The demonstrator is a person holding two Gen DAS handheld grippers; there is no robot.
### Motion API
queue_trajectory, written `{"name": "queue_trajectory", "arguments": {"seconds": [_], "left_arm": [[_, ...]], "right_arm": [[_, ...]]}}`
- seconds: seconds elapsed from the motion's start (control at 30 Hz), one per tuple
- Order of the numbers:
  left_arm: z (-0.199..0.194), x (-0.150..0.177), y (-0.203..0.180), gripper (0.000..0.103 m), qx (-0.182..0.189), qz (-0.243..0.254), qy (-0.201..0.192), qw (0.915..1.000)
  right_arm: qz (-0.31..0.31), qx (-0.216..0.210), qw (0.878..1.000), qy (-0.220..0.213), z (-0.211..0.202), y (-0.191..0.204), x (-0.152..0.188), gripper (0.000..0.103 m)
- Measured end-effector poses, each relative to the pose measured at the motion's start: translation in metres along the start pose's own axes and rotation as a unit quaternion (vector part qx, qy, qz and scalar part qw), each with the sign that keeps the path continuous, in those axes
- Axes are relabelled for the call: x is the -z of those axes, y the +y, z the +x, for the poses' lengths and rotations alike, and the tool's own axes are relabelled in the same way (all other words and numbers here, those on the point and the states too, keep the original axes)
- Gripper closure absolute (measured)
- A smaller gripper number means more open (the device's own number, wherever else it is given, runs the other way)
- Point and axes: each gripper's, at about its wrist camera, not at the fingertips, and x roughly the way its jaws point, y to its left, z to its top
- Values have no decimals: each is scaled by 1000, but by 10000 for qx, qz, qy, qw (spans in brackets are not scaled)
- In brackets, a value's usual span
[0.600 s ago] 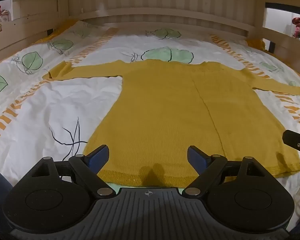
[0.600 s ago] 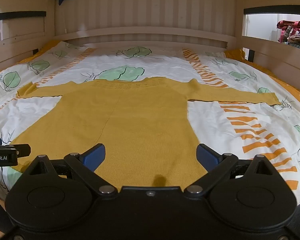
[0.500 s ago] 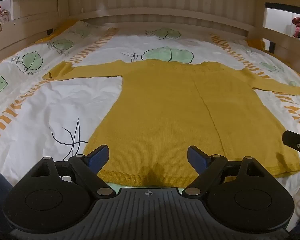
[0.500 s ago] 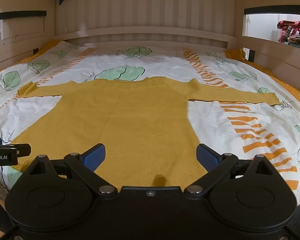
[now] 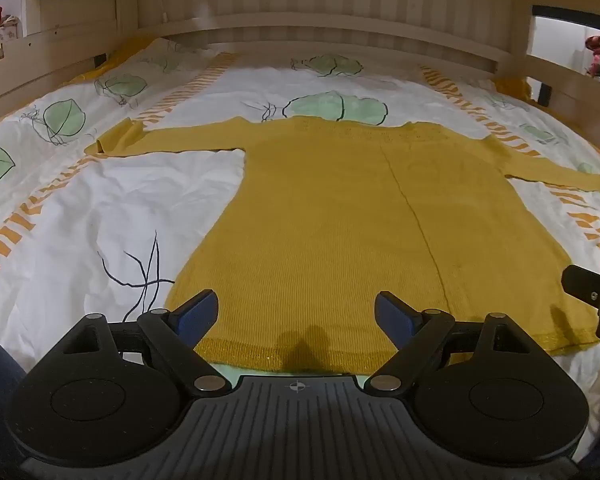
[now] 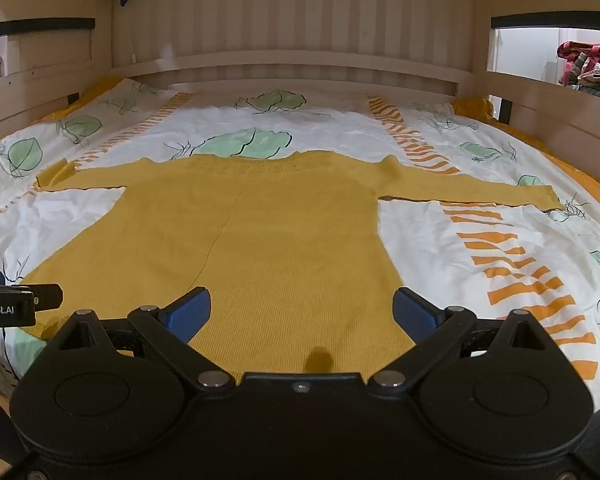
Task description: Fold small clothes
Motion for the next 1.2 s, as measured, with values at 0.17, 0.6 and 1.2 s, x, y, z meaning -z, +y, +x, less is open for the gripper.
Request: {"name": "queue_trajectory", "arguments": {"seconds": [0.17,0.6,1.2], "left_arm": [[4,3,1,17,15,-10,19,10000],[3,14,-4,17,41,-83,109,9999],[8,7,3,17,52,-124,200,9997]], "right_arm": [[1,-2,10000,4,0,0,0,5],[-5,3,10000,19,1,1,1,5],[-12,4,10000,50,2,4,5,5]]}}
